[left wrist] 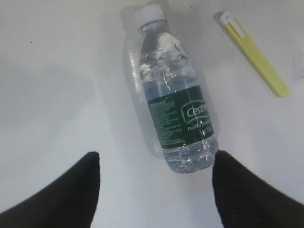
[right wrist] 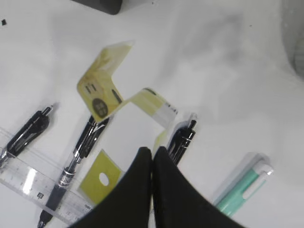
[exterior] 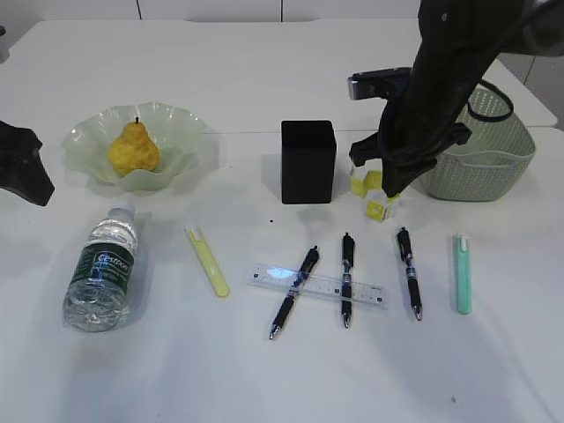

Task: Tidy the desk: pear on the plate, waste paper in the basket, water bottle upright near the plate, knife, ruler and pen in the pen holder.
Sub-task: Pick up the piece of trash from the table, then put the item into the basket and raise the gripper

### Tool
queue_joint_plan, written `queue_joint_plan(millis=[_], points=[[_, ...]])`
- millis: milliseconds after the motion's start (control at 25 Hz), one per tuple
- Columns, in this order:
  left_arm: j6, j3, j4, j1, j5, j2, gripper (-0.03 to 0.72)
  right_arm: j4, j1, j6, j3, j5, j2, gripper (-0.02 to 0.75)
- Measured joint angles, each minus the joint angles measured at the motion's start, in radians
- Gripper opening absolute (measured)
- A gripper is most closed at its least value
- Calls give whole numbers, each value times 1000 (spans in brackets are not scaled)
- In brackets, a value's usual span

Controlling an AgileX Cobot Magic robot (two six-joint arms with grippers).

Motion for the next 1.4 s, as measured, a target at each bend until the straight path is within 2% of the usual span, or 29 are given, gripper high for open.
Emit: queue_joint_plan(millis=[240,440,760,960,1240,1320,1400], points=[[0,0,-2,0,0,0,519,-9,-39,2,-47,11,-32,-13],[0,0,-2,0,0,0,519,-11,-116,30,-144,16,-32,-13],[0,0,-2,0,0,0,519,-67,-249,117,-195,-97,-34,-13],[0,0,-2,0,0,0,519,-136,-256,172,-197,-165,11,-13],[0,0,-10,-1,0,0,519,-152,-256,200,-197,-225,93,-8],[0,0,-12,-1,0,0,519,-152,-256,221,-197,-226,115,23],[0,0,-13,-1,0,0,519,-155,-256,236,-197,-228,129,95]])
